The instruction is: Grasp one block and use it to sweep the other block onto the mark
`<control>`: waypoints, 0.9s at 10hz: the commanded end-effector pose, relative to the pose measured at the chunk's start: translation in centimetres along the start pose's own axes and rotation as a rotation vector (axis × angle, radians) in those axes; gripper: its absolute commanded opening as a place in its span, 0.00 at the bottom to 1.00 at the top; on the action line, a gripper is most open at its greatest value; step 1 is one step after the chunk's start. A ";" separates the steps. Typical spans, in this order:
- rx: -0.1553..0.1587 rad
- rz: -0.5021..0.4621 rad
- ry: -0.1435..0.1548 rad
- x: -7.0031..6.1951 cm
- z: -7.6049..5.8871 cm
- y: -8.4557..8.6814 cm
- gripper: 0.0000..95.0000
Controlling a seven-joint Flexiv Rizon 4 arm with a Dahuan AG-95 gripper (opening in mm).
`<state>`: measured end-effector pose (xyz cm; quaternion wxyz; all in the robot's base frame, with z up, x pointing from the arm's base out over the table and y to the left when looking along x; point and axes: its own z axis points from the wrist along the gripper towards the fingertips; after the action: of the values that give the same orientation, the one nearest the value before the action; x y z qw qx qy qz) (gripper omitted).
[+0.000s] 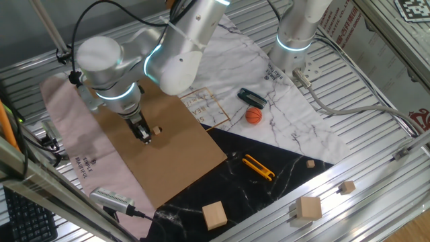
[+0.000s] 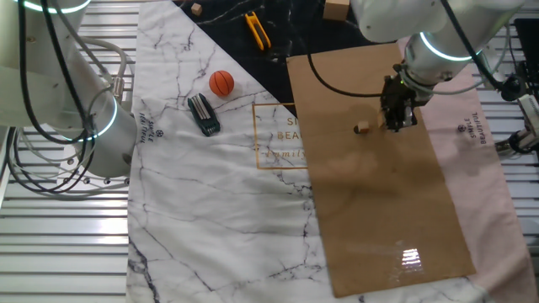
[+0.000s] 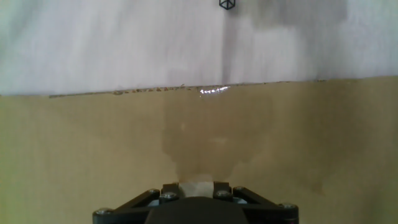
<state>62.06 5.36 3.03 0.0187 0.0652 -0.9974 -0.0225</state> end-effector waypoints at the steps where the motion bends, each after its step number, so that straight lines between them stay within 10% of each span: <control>1: 0.001 -0.001 -0.003 0.3 0.1 -0.1 0.00; 9: -0.003 0.002 -0.007 0.7 0.3 -0.2 0.00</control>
<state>61.42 5.12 2.68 0.0155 0.0639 -0.9975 -0.0244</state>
